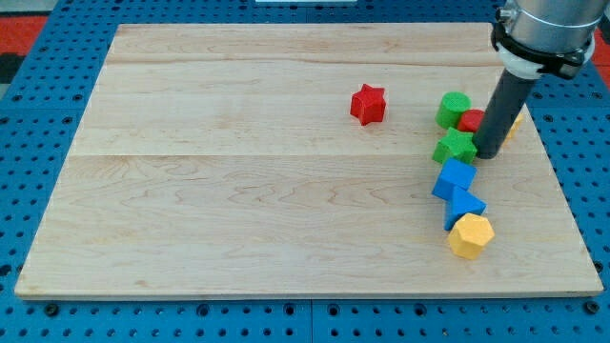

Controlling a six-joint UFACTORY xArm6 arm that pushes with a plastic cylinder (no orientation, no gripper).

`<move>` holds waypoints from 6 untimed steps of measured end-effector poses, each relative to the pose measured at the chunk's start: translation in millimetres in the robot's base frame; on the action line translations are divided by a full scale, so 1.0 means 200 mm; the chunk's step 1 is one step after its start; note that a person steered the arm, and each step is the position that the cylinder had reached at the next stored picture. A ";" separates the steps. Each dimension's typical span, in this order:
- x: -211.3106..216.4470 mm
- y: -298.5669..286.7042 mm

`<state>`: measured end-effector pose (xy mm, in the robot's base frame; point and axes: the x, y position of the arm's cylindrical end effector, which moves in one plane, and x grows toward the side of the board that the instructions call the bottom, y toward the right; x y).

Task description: Move your arm to the bottom center

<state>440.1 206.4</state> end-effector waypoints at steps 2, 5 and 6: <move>0.15 0.09; 0.83 0.11; 0.83 -0.56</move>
